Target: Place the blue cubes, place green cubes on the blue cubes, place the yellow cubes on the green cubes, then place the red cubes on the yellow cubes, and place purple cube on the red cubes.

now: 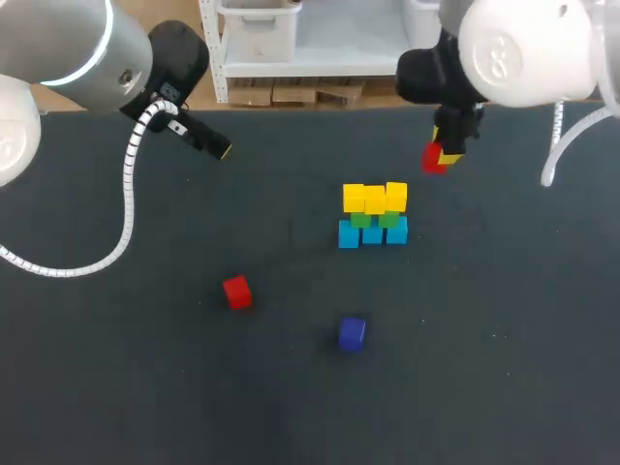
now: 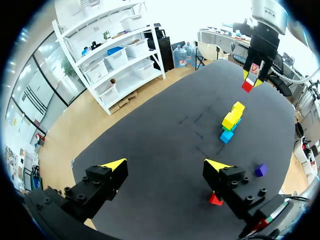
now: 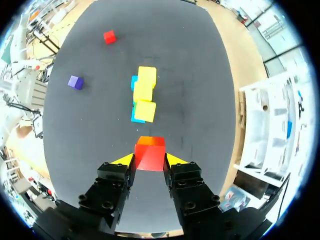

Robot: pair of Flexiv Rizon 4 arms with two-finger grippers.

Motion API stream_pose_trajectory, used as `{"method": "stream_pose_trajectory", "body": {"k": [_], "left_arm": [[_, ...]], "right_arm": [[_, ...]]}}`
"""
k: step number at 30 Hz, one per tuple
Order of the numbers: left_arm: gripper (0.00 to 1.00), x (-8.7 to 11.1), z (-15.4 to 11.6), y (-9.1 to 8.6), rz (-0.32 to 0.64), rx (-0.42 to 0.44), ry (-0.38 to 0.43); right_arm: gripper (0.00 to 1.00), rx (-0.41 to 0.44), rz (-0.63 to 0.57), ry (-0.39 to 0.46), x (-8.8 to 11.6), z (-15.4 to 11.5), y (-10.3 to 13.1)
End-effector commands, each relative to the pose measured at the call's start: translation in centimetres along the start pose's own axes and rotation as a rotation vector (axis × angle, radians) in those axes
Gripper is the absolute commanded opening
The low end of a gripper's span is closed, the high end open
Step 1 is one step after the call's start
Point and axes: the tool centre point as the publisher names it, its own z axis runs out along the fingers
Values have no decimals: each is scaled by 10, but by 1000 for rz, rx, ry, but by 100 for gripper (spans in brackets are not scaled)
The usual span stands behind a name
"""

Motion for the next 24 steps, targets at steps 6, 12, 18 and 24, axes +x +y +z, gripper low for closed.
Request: {"method": "stream_pose_trajectory", "body": {"k": [6, 12, 18, 24], "left_arm": [[100, 1, 0, 1, 2, 4, -2], [100, 1, 0, 1, 2, 4, -2], [100, 1, 0, 1, 2, 4, -2], [100, 1, 0, 1, 2, 4, -2]], "right_arm": [[0, -29, -72, 15, -21, 6, -7], [0, -42, -119, 25, -31, 7, -8], [0, -75, -143, 30, -40, 8, -1], [0, -93, -121, 32, -46, 7, 6]]}}
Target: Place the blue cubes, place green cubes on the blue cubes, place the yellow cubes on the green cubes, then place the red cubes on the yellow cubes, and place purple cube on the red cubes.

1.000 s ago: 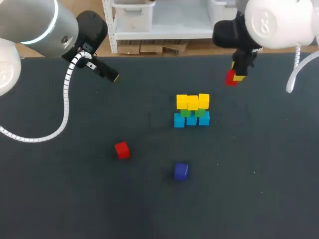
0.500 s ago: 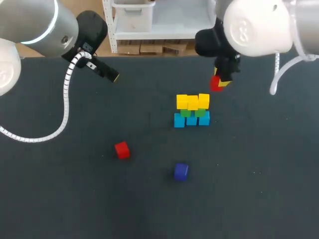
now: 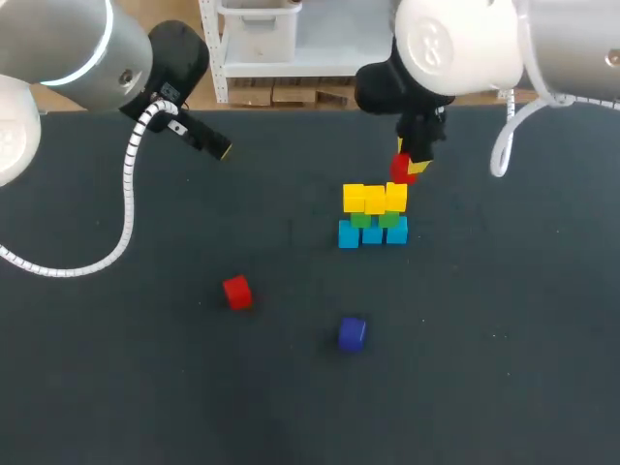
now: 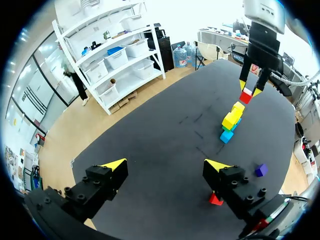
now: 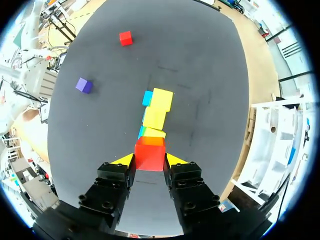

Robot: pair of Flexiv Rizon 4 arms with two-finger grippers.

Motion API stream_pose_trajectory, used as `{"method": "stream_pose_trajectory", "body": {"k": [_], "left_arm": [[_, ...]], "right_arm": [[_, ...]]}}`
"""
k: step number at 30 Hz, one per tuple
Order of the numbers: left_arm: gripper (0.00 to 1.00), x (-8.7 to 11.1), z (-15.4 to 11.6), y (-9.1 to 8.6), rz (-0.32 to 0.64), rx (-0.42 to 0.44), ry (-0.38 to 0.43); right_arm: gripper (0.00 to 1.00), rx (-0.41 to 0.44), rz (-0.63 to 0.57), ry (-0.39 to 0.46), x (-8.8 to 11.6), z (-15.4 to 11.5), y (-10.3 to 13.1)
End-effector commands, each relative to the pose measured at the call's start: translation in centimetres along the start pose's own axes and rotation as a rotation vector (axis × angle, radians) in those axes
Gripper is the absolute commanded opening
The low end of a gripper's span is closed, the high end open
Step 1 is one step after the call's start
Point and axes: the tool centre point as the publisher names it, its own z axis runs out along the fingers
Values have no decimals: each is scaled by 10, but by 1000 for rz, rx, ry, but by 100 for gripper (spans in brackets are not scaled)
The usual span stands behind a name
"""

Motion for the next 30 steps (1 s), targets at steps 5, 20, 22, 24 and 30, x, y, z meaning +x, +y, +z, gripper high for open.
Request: {"method": "stream_pose_trajectory", "body": {"k": [5, 20, 22, 24, 30], "left_arm": [[100, 1, 0, 1, 2, 4, -2], [100, 1, 0, 1, 2, 4, -2], [100, 1, 0, 1, 2, 4, -2], [100, 1, 0, 1, 2, 4, -2], [100, 1, 0, 1, 2, 4, -2]], "right_arm": [[0, -25, 84, 30, -4, 1, 4], [0, -76, 161, 55, -8, 9, 8], [0, -77, 152, 53, -9, 8, 7], [0, -80, 145, 54, -11, 9, 7], [0, -93, 127, 56, -14, 12, 6]]}}
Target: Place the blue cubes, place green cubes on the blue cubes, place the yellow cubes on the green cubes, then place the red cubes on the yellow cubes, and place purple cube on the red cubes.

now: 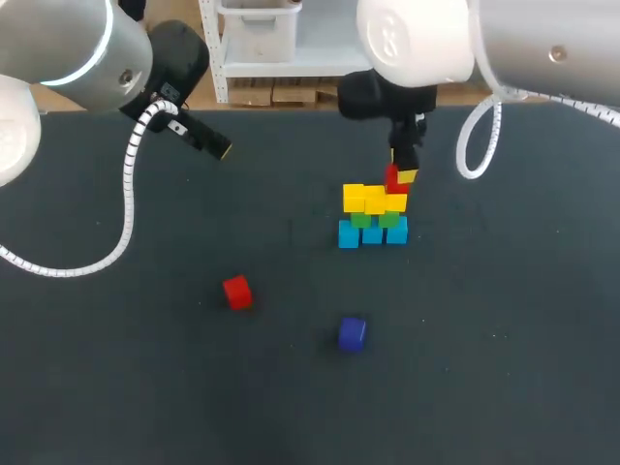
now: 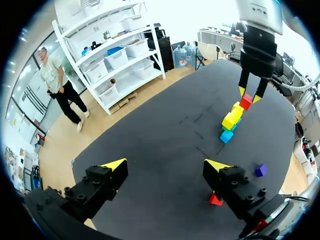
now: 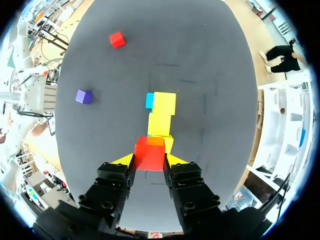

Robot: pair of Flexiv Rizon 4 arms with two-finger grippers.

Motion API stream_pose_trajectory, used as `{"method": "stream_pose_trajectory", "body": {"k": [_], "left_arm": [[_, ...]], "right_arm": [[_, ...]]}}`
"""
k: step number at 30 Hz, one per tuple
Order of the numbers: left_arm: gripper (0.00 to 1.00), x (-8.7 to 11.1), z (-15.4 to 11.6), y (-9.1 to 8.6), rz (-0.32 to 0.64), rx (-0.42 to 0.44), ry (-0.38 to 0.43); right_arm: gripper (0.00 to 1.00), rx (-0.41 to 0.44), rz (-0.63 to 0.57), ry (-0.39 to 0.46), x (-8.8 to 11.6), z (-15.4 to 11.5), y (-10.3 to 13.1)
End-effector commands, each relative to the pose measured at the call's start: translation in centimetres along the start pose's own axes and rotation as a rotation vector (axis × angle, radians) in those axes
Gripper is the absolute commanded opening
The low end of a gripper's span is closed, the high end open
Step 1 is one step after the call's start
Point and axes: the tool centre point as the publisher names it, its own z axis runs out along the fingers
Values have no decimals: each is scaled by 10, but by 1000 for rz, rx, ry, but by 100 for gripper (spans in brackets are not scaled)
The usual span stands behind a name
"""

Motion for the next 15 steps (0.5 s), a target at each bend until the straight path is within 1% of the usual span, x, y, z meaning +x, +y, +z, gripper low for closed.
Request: {"method": "stream_pose_trajectory", "body": {"k": [1, 15], "left_arm": [[100, 1, 0, 1, 2, 4, -2], [100, 1, 0, 1, 2, 4, -2]], "right_arm": [[0, -10, -6, -1, -2, 1, -3], [0, -31, -26, -9, -6, 8, -5]]}}
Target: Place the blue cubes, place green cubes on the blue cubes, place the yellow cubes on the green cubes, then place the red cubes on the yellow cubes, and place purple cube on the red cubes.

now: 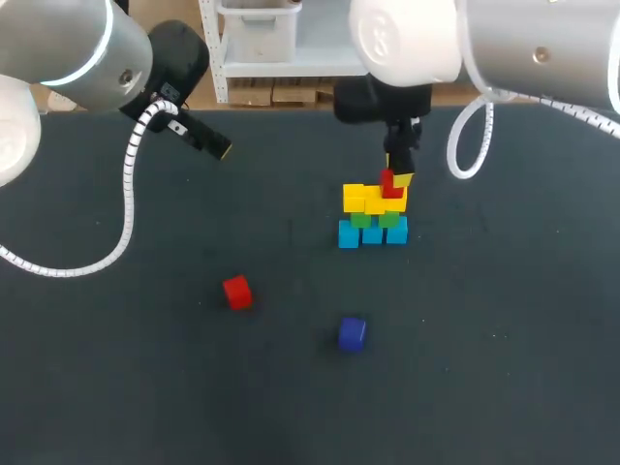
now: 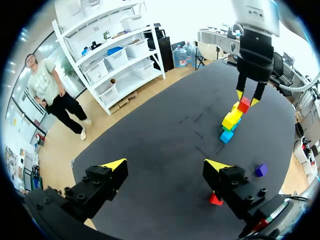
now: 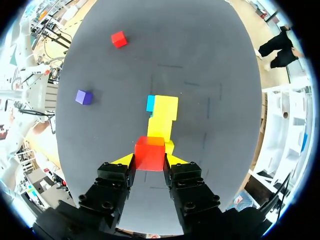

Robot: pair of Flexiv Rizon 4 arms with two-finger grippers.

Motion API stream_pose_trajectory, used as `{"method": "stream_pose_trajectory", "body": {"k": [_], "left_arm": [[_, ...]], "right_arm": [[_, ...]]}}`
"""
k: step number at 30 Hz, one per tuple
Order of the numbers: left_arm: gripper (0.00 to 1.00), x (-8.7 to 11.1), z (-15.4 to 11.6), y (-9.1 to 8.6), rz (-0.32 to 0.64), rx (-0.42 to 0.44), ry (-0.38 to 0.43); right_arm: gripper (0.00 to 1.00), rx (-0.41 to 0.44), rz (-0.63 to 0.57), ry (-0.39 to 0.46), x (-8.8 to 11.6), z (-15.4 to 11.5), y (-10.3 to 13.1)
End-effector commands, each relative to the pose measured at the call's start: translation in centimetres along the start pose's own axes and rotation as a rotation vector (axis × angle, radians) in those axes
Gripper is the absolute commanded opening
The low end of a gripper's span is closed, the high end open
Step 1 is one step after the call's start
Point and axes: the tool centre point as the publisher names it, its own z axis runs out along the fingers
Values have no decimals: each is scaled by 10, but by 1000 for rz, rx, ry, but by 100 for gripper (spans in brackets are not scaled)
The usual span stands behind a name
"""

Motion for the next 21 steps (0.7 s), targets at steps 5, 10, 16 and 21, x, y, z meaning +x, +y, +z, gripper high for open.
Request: {"method": "stream_pose_trajectory", "body": {"k": [5, 10, 16, 21], "left_arm": [[100, 1, 0, 1, 2, 4, -2], [100, 1, 0, 1, 2, 4, -2], [100, 1, 0, 1, 2, 4, -2], [100, 1, 0, 1, 2, 4, -2]], "right_arm": [[0, -7, -7, -1, -2, 1, -1], [0, -7, -9, -1, -2, 1, -1], [1, -5, -13, 1, -3, 1, -2], [9, -2, -15, 3, -3, 1, -3]]}}
